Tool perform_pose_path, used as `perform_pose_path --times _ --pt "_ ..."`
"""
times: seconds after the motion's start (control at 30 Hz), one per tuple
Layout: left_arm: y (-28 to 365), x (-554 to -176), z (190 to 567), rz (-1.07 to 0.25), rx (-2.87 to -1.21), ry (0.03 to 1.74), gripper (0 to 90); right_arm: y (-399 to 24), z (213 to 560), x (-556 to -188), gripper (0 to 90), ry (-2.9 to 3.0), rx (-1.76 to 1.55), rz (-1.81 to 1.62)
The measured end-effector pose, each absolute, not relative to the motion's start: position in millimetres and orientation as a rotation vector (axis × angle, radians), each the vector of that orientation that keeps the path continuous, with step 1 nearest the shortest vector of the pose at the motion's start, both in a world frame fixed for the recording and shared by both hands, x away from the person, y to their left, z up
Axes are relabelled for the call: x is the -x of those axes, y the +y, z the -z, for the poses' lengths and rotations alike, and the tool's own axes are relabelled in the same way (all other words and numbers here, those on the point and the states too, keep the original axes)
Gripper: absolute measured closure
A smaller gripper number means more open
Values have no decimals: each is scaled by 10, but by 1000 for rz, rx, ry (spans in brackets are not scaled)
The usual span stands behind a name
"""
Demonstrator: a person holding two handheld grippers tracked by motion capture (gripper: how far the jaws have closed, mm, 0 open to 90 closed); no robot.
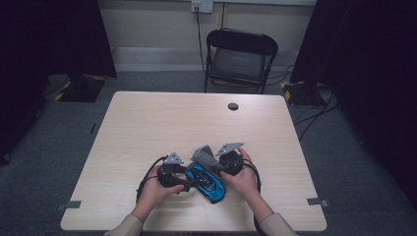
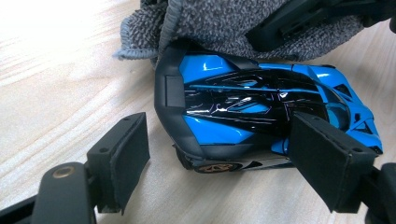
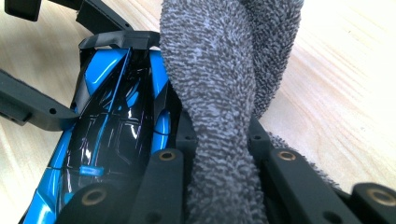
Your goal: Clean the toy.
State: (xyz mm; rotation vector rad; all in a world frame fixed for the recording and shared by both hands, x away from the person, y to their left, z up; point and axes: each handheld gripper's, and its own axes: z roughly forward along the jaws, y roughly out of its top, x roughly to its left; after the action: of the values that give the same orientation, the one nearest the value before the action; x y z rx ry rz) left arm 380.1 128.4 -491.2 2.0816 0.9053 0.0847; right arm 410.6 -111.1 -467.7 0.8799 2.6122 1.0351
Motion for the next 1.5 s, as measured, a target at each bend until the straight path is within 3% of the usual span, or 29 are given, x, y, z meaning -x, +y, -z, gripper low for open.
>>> perform_pose_path --times 1.5 --pt "1233 -3792 4909 -76 -2092 884 195 -1705 4707 -3591 747 2672 -828 -1113"
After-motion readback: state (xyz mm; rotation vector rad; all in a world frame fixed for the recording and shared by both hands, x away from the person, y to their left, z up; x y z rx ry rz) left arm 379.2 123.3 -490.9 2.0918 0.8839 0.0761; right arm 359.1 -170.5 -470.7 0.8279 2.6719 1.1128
